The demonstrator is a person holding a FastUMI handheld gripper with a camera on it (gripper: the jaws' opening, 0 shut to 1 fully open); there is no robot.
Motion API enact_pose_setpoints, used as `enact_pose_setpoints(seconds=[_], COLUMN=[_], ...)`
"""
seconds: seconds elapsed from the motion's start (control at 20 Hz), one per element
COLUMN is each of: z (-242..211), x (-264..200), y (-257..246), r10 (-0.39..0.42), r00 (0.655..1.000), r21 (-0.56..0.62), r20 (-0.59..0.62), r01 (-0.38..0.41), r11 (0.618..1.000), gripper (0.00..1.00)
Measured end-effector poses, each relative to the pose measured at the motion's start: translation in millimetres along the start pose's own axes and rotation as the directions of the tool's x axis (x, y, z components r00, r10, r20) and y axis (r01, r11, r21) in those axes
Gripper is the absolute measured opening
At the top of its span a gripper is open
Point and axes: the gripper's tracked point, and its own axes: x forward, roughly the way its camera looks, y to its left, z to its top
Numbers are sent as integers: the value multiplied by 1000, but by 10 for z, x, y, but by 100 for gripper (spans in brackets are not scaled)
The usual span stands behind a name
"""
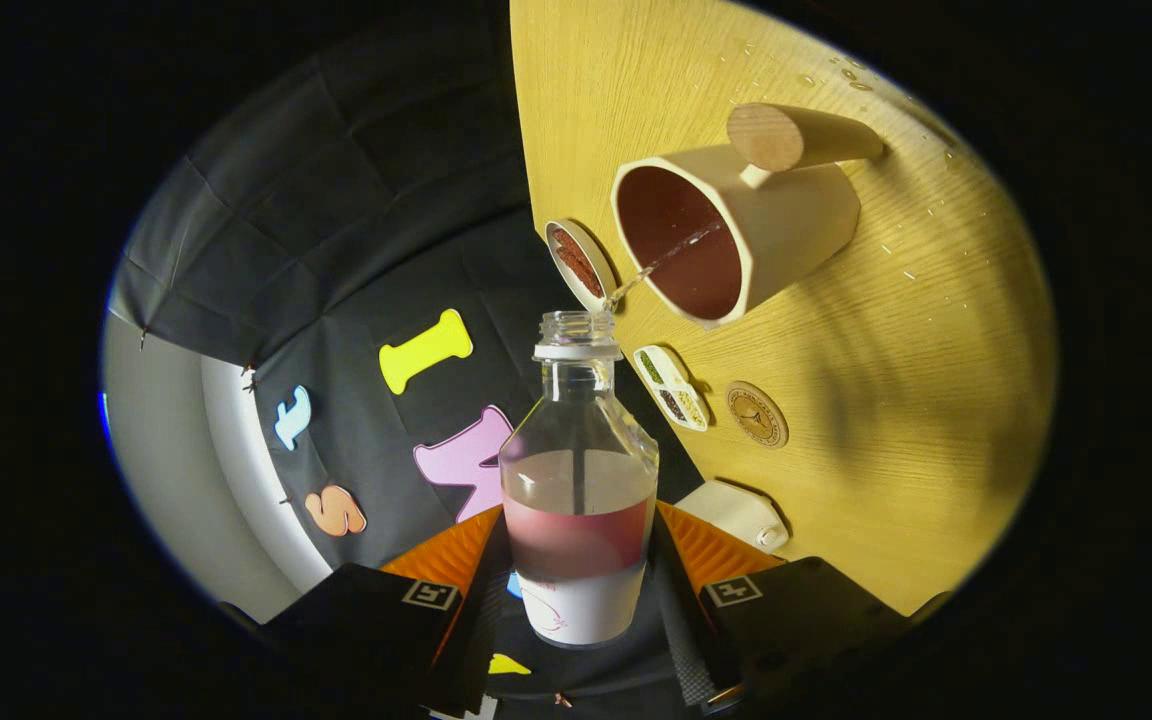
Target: Take the bottle from table, then pour the juice into the cup, finally place the bottle on the coaster
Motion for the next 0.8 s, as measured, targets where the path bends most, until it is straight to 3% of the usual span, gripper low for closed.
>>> enact_pose_setpoints(seconds=[0.8], z=[48], x=[136], y=[202], r10=[66], r00=[994], r21=[126], r20=[92], r01=[-78], r11=[989], gripper=[74])
